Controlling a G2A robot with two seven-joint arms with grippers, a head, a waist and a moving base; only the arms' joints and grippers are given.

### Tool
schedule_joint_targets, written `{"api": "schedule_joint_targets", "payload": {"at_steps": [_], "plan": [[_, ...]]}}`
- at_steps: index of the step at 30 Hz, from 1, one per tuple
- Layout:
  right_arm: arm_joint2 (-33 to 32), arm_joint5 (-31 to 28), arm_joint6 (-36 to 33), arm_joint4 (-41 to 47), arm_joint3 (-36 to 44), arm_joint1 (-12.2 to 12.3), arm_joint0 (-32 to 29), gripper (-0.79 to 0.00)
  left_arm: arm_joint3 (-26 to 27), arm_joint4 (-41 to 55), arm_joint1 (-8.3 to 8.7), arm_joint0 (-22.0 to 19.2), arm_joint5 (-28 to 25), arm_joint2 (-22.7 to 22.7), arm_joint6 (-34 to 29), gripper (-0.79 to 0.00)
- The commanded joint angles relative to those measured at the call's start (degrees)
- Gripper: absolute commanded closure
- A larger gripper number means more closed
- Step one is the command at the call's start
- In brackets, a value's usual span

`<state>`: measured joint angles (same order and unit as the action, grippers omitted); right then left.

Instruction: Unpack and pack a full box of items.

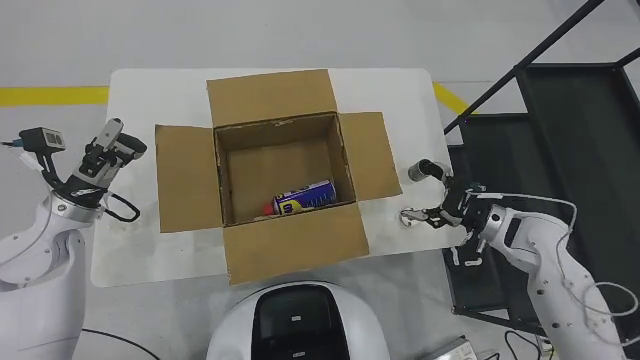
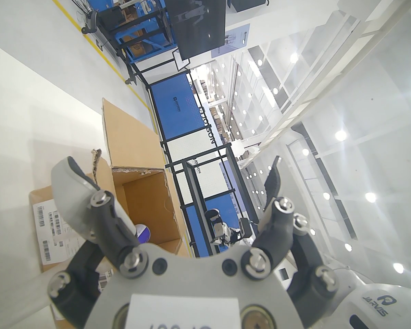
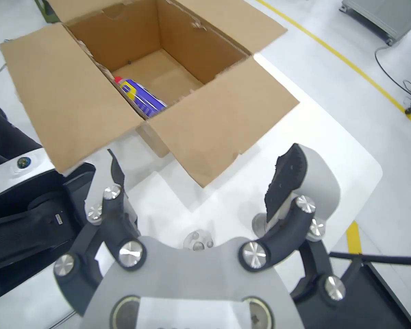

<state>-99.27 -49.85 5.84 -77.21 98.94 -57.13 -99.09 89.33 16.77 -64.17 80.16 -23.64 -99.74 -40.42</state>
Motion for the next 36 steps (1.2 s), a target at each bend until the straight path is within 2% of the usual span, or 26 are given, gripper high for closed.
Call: {"api": "schedule_joint_targets", "payload": {"at_steps": [1,8,15,24,36], "plan": [[0.27,-0.13,-2.74,1.67,-2.24,0.04,0.5,-0.785,0.0,0.0,0.0,0.0,0.0,0.0,0.0,-0.785],[2.59,1.69,-8.98,2.56,-10.02,-0.03,1.02,-0.785,0.0,0.0,0.0,0.0,0.0,0.0,0.0,-0.785],[8.17,6.11,-13.28,0.39,-17.5,-0.57,6.56,-0.785,0.0,0.0,0.0,0.0,0.0,0.0,0.0,-0.785],[12.47,6.81,-14.82,-0.05,-25.56,-1.03,11.88,-0.785,0.0,0.0,0.0,0.0,0.0,0.0,0.0,-0.785],[16.14,7.77,-12.33,-2.75,-28.33,-1.29,13.28,-0.785,0.0,0.0,0.0,0.0,0.0,0.0,0.0,-0.785]]}}
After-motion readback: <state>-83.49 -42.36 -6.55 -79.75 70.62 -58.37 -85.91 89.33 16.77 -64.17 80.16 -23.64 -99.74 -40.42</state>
